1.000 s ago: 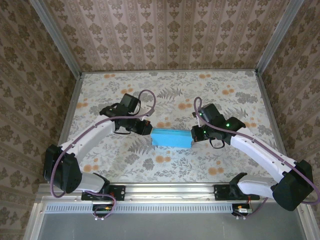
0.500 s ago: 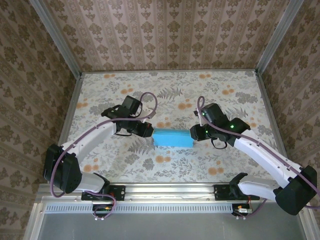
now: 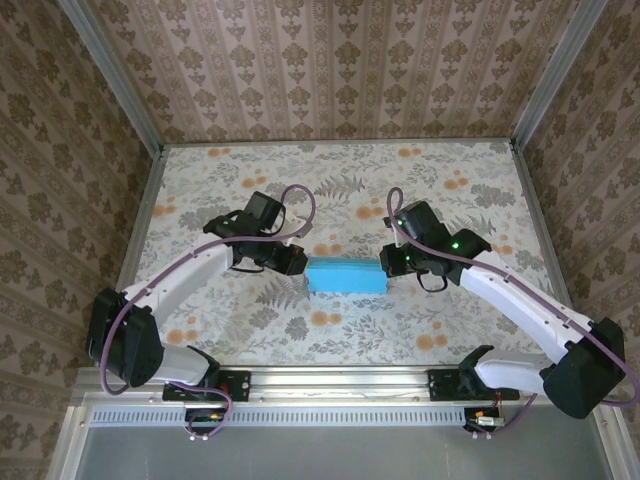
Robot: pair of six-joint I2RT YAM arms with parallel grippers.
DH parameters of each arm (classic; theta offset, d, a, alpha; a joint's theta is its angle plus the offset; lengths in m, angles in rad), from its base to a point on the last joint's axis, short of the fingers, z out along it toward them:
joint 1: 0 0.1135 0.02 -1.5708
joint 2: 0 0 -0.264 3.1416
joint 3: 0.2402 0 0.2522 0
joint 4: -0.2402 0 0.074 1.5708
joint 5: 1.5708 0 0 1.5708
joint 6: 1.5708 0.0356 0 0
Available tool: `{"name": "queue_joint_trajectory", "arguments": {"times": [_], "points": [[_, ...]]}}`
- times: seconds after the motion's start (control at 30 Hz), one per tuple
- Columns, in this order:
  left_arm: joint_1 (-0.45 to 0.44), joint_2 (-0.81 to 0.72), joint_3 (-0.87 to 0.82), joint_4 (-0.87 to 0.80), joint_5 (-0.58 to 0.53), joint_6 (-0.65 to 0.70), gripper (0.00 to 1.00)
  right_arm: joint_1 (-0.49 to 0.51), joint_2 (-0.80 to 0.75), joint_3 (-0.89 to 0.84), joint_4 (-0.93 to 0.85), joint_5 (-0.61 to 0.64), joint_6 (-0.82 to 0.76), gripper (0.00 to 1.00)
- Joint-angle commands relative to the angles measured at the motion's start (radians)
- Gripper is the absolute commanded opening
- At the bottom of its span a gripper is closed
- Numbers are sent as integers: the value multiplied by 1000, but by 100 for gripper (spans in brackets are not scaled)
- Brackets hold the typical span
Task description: Fold the paper box
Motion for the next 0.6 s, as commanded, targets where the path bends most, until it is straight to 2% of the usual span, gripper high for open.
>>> {"name": "queue_joint_trajectory", "arguments": {"times": [0.0,0.4,0.57], "points": [[-9,6,-4,-34,2,-10,7,-1,8,-15,9,36,-2,11],[-5,-42,-7,-14,48,-42,20,-1,-23,-96,41,9,28,10],[31,-89,-21,27,215,-69,25,-2,-34,-119,54,-1,38,9]]}}
